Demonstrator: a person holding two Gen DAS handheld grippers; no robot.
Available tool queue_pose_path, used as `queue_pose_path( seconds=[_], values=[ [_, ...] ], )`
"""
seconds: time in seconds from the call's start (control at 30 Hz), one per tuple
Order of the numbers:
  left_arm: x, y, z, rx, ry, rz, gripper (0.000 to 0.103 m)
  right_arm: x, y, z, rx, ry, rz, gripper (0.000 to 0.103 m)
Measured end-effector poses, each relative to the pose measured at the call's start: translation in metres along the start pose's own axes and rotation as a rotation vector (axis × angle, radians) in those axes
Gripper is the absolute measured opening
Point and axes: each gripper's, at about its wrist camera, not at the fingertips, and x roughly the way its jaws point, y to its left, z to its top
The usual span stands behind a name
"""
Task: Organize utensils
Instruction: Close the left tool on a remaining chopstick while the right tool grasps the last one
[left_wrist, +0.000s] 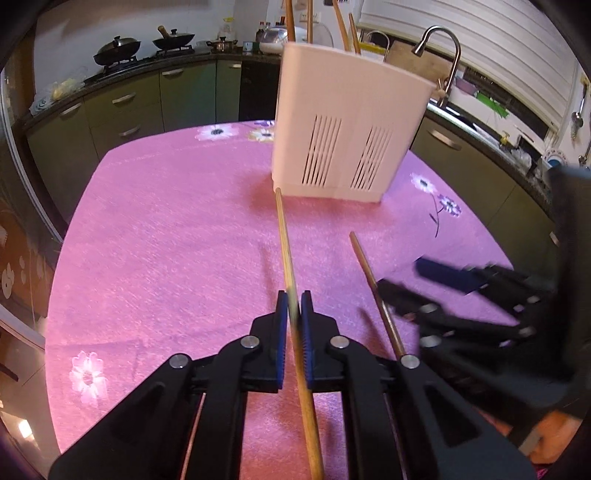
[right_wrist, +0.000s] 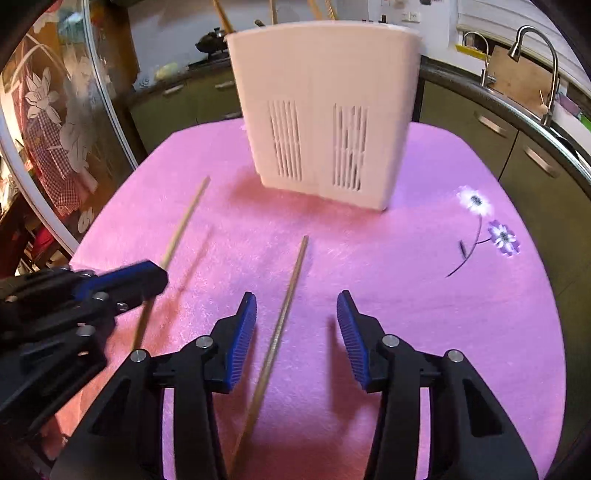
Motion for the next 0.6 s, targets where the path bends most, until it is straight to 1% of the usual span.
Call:
queue_pose_path(
  seconds=[0.23, 0.33, 0.37, 0.4, 0.43, 0.47, 0.5, 0.53, 0.6],
  values=[
    [-0.014, -0.002, 0.006, 0.007, -0.041, -0.019, 0.007, 0.024, 0.007, 0.000, 0.018, 0.037, -0.027, 0.045],
    [-0.017, -0.003, 0.009, 0.009, -0.049, -0.019, 0.007, 0.029, 0.012, 0.001, -0.001, 0.033, -0.060, 0.043],
    [-0.017, -0.003, 0.009, 0.010, -0.046, -0.018, 0.007, 0.030, 0.013, 0.002, -0.004, 0.036, -0.059, 0.037],
    [-0.015, -0.003, 0.009, 0.013, -0.036, -0.012, 0.007, 0.031, 0.014, 0.002, -0.009, 0.038, -0.058, 0.034],
    [-0.013, -0.002, 0.009, 0.014, -0.023, -0.007, 0.007, 0.032, 0.015, 0.003, -0.019, 0.043, -0.057, 0.028],
    [-0.008, 0.000, 0.010, 0.015, 0.006, 0.000, 0.007, 0.031, 0.016, 0.003, -0.026, 0.047, -0.054, 0.017],
    [-0.004, 0.001, 0.009, 0.012, 0.024, 0.004, 0.007, 0.031, 0.016, 0.004, -0.033, 0.058, -0.042, 0.011],
    [0.001, 0.002, 0.009, 0.015, 0.043, 0.016, 0.007, 0.029, 0.014, 0.004, -0.033, 0.066, -0.033, 0.008],
    [0.006, -0.001, 0.006, 0.031, 0.065, 0.021, 0.007, 0.027, 0.008, 0.004, -0.014, 0.079, -0.006, 0.006]
  ],
)
